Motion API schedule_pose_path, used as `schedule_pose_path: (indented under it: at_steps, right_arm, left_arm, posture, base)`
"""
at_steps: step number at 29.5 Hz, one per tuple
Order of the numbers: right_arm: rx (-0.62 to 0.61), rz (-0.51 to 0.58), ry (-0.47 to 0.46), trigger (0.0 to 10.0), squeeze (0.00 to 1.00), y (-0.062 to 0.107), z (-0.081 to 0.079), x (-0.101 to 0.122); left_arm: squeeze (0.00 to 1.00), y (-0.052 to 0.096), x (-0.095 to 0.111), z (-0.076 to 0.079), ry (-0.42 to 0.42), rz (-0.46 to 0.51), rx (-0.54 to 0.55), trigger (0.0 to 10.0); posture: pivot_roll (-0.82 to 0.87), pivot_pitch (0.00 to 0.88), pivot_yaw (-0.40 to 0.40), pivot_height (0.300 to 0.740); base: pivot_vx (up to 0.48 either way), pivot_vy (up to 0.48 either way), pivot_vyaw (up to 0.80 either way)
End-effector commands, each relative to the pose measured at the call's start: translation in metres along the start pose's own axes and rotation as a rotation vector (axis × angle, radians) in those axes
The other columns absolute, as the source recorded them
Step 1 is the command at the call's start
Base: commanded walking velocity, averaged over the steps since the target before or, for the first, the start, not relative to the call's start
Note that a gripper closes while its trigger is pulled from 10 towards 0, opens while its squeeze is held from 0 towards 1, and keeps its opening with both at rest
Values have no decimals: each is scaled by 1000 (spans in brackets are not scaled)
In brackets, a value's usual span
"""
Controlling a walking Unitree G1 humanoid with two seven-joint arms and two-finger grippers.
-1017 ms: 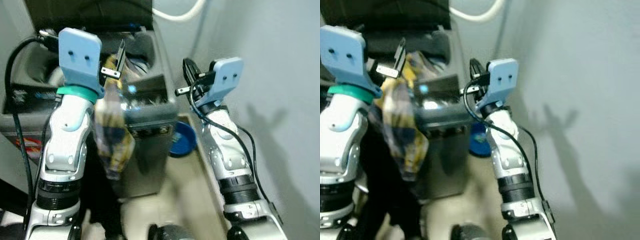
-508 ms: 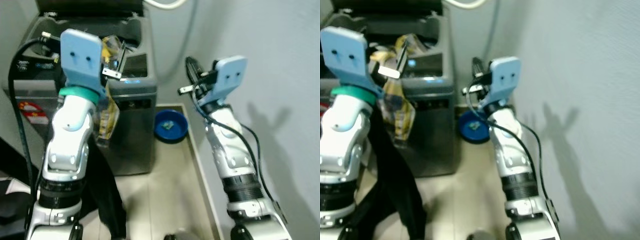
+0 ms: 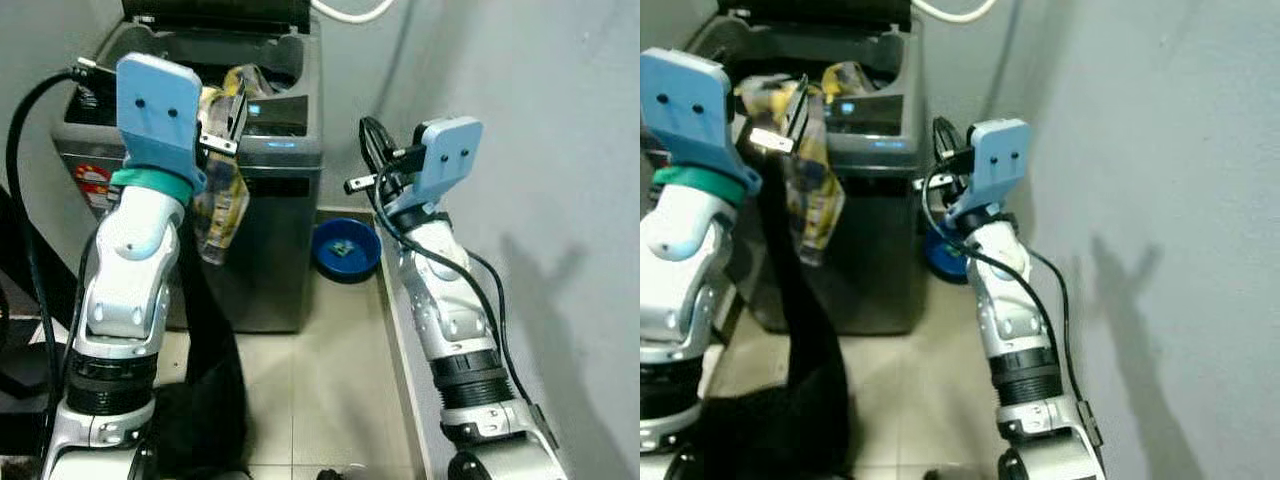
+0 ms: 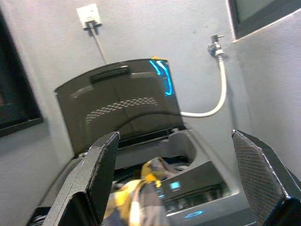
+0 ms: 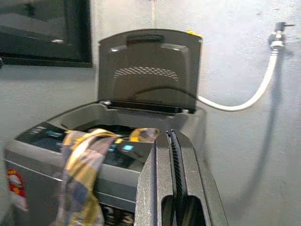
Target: Clothes washing
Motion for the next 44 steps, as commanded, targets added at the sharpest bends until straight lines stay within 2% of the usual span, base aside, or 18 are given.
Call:
schedule_pose_path:
  at_steps: [1, 15, 18, 20, 23, 24, 26, 28, 29, 31, 32, 35, 37, 38, 39, 41, 43, 44]
  right_arm:
    - [-4, -9, -3, 10000, 0, 2, 1, -3]
    - [3, -11, -9, 10000, 0, 3, 0, -4]
    - [38, -24, -13, 10000, 0, 5, -6, -6]
    - [100, -46, -13, 10000, 0, 9, -16, -11]
    - [135, -57, -14, 10000, 0, 11, -22, -13]
    - [186, -70, -7, 10000, 0, 14, -31, -15]
    - [186, -70, -7, 10000, 0, 14, -31, -15]
    - [196, -73, -7, 10000, 0, 13, -34, -16]
    - [194, -74, -7, 10000, 0, 13, -34, -17]
    - [194, -74, -7, 10000, 0, 13, -34, -17]
    - [192, -75, -3, 10000, 0, 12, -33, -17]
    - [173, -68, 7, 10000, 0, 9, -29, -16]
    - [173, -68, 7, 10000, 0, 9, -29, -16]
    - [159, -66, 9, 10000, 0, 10, -25, -16]
    - [159, -66, 9, 10000, 0, 10, -25, -16]
    - [140, -67, 11, 10000, 0, 11, -21, -16]
    - [122, -72, 4, 10000, 0, 14, -19, -17]
    - [122, -72, 4, 10000, 0, 14, -19, -17]
  left_arm:
    - [0, -1, -2, 3, -9, -7, -6, 10000]
    - [0, 2, -8, 8, -7, -24, -25, 10000]
    - [0, 12, -15, 16, -2, -53, -62, 10000]
    - [0, 27, -26, 25, 7, -103, -95, 10000]
    - [0, 33, -31, 25, 20, -134, -88, 10000]
    - [0, 42, -46, 12, 60, -227, -10, 10000]
    - [0, 42, -46, 12, 60, -227, -10, 10000]
    - [0, 54, -73, -8, 137, -373, 116, 10000]
    - [0, 58, -84, -12, 164, -428, 143, 10000]
    - [0, 58, -84, -12, 164, -428, 143, 10000]
    - [0, 60, -94, -13, 165, -481, 151, 10000]
    - [0, 47, -107, -15, 161, -496, 170, 10000]
    - [0, 47, -107, -15, 161, -496, 170, 10000]
    - [0, 38, -100, -9, 129, -458, 141, 10000]
    - [0, 38, -100, -9, 129, -458, 141, 10000]
    - [0, 29, -86, 3, 66, -385, 75, 10000]
    - [0, 29, -74, 13, 50, -328, 26, 10000]
    - [0, 29, -74, 13, 50, -328, 26, 10000]
  posture:
    - [64, 17, -10, 728]
    - [64, 19, -8, 728]
    - [64, 21, -5, 728]
    - [68, 24, -3, 728]
    - [70, 24, -2, 728]
    - [71, 24, -2, 728]
    - [71, 24, -2, 728]
    - [86, 25, -11, 728]
    - [85, 25, -13, 728]
    - [85, 25, -13, 728]
    - [85, 24, -14, 728]
    - [75, 19, -14, 728]
    - [75, 19, -14, 728]
    - [65, 17, -8, 728]
    - [65, 17, -8, 728]
    - [58, 15, -4, 728]
    - [49, 15, 0, 728]
    - [49, 15, 0, 728]
  base:
    - [0, 0, 0]
    - [0, 0, 0]
    - [0, 0, 0]
    - [0, 0, 0]
    - [0, 0, 0]
    - [0, 0, 0]
    - [0, 0, 0]
    - [0, 0, 0]
    - [0, 0, 0]
    - [0, 0, 0]
    - [0, 0, 0]
    - [0, 0, 0]
    - [0, 0, 0]
    - [0, 0, 0]
    - [0, 0, 0]
    - [0, 0, 0]
    - [0, 0, 0]
    - [0, 0, 0]
Point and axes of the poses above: a point about 5 cm out from each wrist's last joint towards the gripper, its own y axis pointing back from the gripper into the wrist, its own x axis along the axis of the wrist's last joint, z = x × y, the point moved 5 cm from there along -y, pointing out of the wrist towards the gripper, and after that the axes turned 12 degrees about -y, right-handed, at the moved point
